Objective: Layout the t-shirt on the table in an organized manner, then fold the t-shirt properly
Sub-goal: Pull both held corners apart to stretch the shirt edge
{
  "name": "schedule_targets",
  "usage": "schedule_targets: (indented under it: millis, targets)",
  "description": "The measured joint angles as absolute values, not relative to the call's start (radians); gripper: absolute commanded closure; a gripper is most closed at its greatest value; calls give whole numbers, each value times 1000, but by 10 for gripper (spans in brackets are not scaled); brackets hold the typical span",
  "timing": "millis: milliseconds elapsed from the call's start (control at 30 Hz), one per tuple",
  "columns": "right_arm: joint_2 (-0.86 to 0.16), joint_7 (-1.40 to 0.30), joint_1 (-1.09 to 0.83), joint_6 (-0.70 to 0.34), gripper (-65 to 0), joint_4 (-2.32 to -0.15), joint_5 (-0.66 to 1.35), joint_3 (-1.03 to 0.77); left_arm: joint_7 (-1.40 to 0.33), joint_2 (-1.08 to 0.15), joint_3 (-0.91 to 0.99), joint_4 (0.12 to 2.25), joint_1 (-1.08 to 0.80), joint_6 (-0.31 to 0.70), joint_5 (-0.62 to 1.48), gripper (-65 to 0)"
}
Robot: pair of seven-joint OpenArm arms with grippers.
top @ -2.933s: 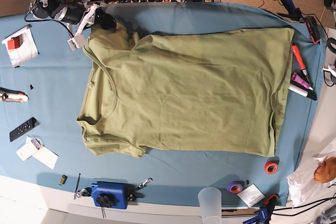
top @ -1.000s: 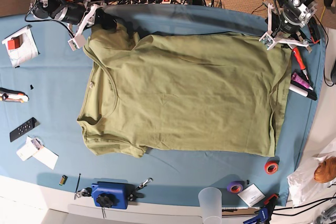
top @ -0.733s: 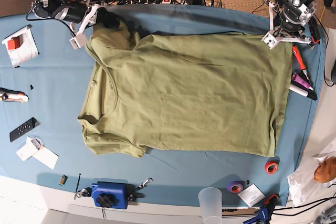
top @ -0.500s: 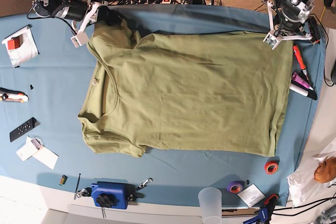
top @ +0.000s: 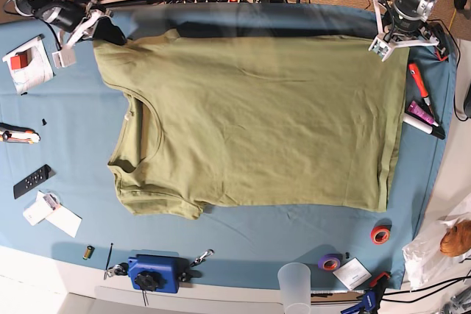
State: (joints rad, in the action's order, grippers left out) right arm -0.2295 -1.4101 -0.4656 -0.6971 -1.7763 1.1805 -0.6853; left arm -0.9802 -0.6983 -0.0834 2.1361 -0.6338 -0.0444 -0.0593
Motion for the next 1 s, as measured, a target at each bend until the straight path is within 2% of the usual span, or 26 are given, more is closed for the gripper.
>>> schedule_targets:
  millis: [400, 600, 800, 1000]
  targets:
    - [-229, -1411, -466, -697, 0, -1776, 1214, -685, -968, -698, -83, 2136, -639, -45, -133, 0]
    - [-229, -1414, -437, -697, 0, -1776, 1210, -685, -960, -698, -84, 2136, -562, -42, -128, 0]
    - [-229, -1416, -368, -697, 0, -1776, 1147, -685, -949, -698, -84, 2116, -460, 69, 44, 0]
    - [-229, -1414, -335, -697, 0, -1776, 1130, -685, -949, -698, -84, 2100, -437, 8, -18, 0]
